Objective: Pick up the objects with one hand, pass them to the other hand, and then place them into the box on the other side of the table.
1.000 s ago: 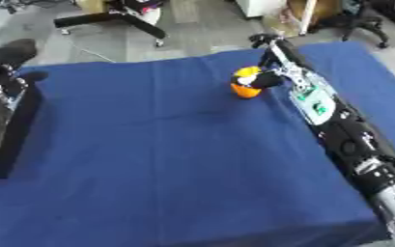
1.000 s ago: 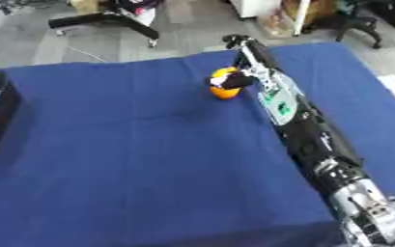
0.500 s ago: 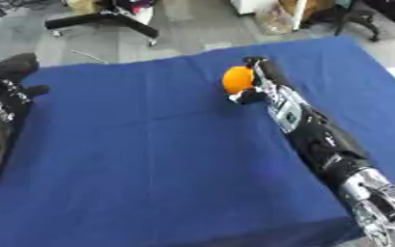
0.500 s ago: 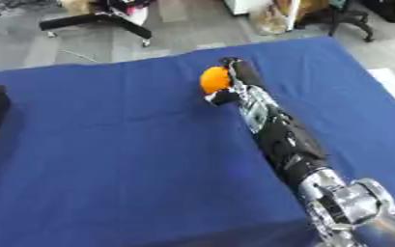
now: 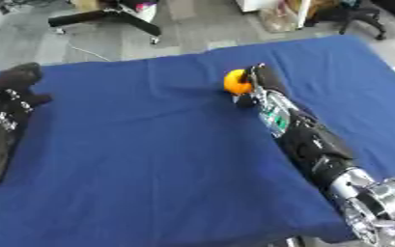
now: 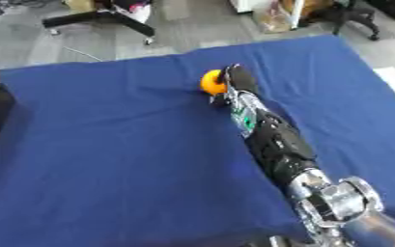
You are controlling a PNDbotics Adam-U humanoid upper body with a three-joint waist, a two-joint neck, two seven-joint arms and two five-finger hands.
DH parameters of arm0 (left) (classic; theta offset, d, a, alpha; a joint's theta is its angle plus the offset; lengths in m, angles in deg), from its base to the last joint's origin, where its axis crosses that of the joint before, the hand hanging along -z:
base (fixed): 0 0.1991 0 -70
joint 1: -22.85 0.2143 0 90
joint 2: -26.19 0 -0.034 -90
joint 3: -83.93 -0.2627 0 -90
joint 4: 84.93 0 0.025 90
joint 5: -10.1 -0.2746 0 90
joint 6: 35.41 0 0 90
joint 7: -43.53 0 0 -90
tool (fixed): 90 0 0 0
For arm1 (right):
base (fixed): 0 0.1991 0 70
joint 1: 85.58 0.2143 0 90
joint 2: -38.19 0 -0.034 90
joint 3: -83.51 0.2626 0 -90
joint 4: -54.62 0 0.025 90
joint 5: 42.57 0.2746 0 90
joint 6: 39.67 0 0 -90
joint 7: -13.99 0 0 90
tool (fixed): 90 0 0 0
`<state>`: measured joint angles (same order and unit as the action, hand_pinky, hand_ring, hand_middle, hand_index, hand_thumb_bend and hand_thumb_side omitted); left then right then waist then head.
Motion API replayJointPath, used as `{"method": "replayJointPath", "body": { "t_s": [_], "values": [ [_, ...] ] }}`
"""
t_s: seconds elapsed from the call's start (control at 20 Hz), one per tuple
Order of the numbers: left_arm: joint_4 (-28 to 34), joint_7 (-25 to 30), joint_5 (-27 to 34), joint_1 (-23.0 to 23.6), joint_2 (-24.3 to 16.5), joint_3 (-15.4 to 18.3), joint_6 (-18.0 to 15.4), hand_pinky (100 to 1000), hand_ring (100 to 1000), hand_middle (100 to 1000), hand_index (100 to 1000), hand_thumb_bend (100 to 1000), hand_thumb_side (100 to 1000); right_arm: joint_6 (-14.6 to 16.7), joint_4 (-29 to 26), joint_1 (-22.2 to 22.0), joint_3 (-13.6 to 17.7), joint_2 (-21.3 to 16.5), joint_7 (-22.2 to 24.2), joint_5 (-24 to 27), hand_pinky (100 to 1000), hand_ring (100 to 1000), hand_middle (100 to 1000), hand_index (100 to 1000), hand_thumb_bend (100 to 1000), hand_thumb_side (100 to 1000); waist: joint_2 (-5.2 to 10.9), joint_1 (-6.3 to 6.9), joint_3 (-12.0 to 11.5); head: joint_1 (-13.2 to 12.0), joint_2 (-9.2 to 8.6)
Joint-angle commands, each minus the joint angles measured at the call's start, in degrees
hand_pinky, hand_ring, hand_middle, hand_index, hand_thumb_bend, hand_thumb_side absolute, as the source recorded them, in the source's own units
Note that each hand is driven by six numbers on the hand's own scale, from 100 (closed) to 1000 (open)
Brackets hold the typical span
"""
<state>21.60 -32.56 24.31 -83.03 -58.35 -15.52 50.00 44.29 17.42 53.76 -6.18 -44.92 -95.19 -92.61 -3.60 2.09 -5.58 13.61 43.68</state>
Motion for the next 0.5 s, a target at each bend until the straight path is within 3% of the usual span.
{"method": "replayJointPath", "body": {
  "t_s": [0.05,0.5],
  "values": [
    [-0.11,-0.36,-0.51,-0.14,-0.59,0.12,0.22,853,954,853,800,148,860,1.09,-4.24,1.00,-0.76,-1.96,-3.11,1.55,355,165,197,325,100,100,0.60,-0.15,0.30,-0.56,-0.34],
    [-3.64,-1.53,-1.45,1.38,-0.71,0.45,0.57,853,956,852,800,157,879,4.37,-18.96,-0.42,-5.65,-4.25,0.07,12.24,357,182,203,328,156,100,1.35,-0.59,1.46,-1.40,-0.10]
  ]
}}
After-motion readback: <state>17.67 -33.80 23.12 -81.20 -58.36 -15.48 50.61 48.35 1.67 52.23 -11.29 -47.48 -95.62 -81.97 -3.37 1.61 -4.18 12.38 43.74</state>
